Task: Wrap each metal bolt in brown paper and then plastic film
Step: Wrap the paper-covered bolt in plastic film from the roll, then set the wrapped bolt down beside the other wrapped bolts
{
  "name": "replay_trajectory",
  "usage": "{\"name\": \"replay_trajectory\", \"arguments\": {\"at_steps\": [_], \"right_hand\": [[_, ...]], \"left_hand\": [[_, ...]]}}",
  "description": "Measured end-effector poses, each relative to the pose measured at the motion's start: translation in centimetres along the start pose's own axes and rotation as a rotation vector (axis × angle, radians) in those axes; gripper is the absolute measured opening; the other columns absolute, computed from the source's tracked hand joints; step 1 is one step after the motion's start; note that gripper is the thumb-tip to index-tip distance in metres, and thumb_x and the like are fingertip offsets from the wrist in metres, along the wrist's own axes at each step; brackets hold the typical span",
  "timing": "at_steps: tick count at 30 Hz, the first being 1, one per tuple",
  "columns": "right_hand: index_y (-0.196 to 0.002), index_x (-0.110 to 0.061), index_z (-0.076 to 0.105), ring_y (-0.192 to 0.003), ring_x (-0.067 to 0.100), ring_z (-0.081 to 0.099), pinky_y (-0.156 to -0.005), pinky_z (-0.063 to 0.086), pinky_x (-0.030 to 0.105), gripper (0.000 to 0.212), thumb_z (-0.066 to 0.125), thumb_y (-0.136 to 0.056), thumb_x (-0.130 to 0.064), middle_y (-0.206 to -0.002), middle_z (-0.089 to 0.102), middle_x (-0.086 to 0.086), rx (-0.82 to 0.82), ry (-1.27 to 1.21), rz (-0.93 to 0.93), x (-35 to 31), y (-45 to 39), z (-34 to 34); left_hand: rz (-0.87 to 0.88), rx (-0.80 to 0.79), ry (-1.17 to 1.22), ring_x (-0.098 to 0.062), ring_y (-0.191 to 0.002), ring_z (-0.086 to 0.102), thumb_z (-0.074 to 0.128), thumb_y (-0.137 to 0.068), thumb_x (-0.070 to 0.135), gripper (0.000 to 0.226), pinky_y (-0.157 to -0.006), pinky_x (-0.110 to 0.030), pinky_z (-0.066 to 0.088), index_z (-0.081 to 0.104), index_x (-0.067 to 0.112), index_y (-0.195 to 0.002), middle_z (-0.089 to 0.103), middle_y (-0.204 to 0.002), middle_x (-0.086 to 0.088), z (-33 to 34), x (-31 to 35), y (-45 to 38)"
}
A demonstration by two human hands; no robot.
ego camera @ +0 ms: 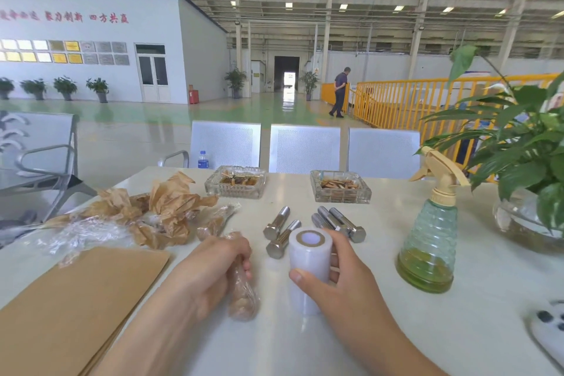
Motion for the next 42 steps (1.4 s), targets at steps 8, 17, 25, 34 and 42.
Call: {"name": "replay_trajectory", "arguments": {"at_steps": [8, 17, 25, 34, 42], "right_hand": [[-0.123, -0.055, 0.052, -0.105, -0.005, 0.065, -0.083, 0.052, 0.018, 0.061, 0.077, -0.068, -0.045, -0.115, 0.068, -0.030, -0.006, 0.014, -0.031, 0.8, -0.9, 0.1], [-0.121, -0.054, 0.052, -0.105, -0.005, 0.064, -0.081, 0.048, 0.006, 0.057, 0.078, -0.074, -0.035, -0.116, 0.067, -0.031, -0.040, 0.048, -0.050, 0.8, -1.1, -0.1], [-0.122, -0.055, 0.053, -0.104, -0.003, 0.067, -0.083, 0.054, 0.019, 0.057, 0.075, -0.071, -0.044, -0.116, 0.068, -0.029, -0.034, -0.065, 0.011, 1.9, -1.6, 0.1], [-0.112, -0.045, 0.065, -0.106, 0.007, 0.070, -0.085, 0.056, 0.026, 0.042, 0.075, -0.073, -0.036, -0.115, 0.074, -0.013, -0.022, -0.315, 0.151, 3.1, -1.8, -0.7], [-0.132, -0.013, 0.063, -0.118, 0.028, 0.067, -0.095, 0.050, 0.045, 0.041, 0.056, -0.095, -0.030, -0.126, 0.070, 0.015, -0.065, -0.788, 0.265, 2.6, -2.1, -1.4]], "left_hand": [[0.171, 0.267, -1.072, -0.025, -0.087, 0.058, 0.063, -0.090, 0.021, 0.014, -0.066, -0.029, 0.040, 0.059, 0.009, -0.096, 0.066, -0.097, -0.008, -2.7, 3.7, -3.5], [0.306, 0.177, -1.424, -0.031, -0.124, 0.057, 0.049, -0.098, 0.020, 0.037, -0.099, -0.036, 0.050, 0.058, 0.021, -0.134, 0.057, -0.137, -0.011, 1.1, 4.9, -8.9], [0.253, -0.007, -1.729, -0.025, -0.117, 0.061, 0.054, -0.085, 0.014, 0.055, -0.091, -0.031, 0.052, 0.056, 0.042, -0.132, 0.055, -0.126, 0.001, -1.3, 4.1, -5.0], [0.485, 0.197, -1.543, -0.026, -0.115, 0.060, 0.054, -0.095, 0.023, 0.029, -0.092, -0.036, 0.052, 0.066, 0.032, -0.120, 0.063, -0.118, 0.000, 0.7, 5.7, -5.2], [0.265, -0.363, -0.399, -0.014, -0.079, 0.073, 0.068, -0.093, 0.046, 0.032, -0.066, -0.027, 0.058, 0.075, 0.019, -0.107, 0.078, -0.099, -0.001, 7.9, 2.8, 0.1]]}}
Point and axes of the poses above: each hand's wrist, its own y-axis away from the middle knuckle, its own z-axis out of the palm, x = y × z, the point moved 8 cm from there along -y, towards the middle knuckle
